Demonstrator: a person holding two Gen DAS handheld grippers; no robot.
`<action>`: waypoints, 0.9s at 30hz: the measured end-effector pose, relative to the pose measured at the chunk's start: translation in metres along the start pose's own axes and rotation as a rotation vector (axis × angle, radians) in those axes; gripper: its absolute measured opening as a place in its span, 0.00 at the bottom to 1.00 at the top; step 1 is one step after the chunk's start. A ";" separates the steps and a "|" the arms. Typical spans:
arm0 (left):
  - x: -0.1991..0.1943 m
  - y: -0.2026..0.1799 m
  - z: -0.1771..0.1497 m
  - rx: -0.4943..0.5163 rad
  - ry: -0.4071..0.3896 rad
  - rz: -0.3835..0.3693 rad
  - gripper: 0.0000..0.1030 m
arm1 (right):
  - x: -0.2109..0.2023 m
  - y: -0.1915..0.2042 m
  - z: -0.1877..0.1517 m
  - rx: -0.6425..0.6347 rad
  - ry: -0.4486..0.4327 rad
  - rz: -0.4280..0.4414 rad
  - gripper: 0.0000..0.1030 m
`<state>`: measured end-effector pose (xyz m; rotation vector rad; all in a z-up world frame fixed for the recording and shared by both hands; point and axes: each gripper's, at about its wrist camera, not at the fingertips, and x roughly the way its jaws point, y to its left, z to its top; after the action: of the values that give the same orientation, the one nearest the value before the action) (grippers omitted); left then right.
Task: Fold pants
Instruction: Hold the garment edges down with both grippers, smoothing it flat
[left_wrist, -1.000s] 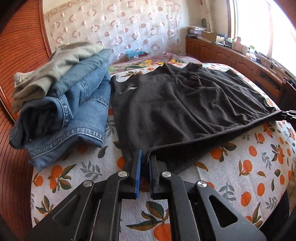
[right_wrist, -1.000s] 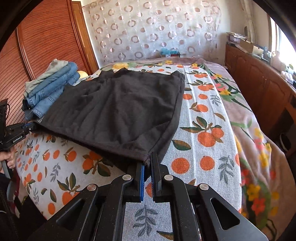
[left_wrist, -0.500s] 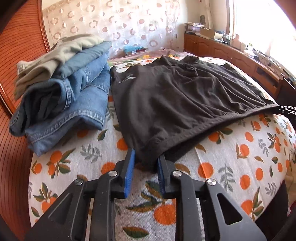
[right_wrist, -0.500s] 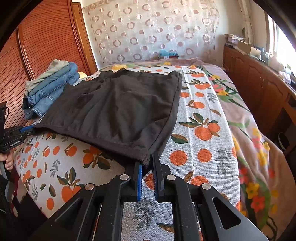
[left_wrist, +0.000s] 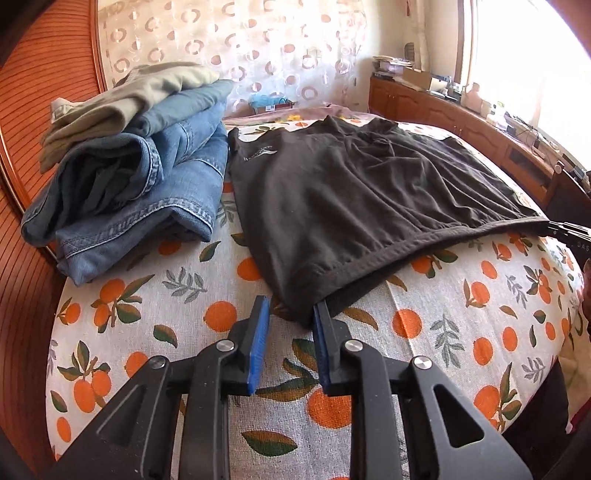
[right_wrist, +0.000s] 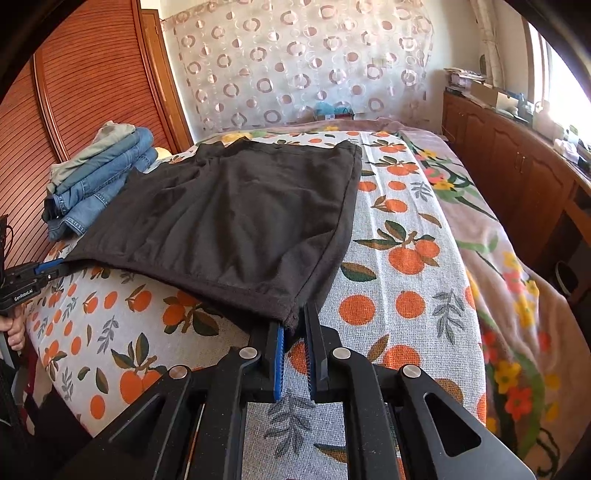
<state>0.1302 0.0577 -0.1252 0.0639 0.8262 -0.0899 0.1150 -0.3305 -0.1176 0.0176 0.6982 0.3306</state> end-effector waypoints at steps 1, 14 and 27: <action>0.000 -0.001 0.000 0.000 -0.004 0.002 0.23 | 0.000 0.000 -0.001 0.000 -0.003 -0.002 0.09; -0.031 -0.011 -0.001 0.009 -0.056 -0.056 0.06 | -0.013 -0.007 0.002 0.036 -0.022 0.005 0.06; -0.069 -0.022 -0.037 0.029 -0.035 -0.125 0.06 | -0.069 -0.014 -0.041 0.109 -0.013 0.041 0.06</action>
<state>0.0543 0.0430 -0.0994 0.0378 0.7936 -0.2198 0.0439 -0.3682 -0.1076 0.1382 0.7029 0.3312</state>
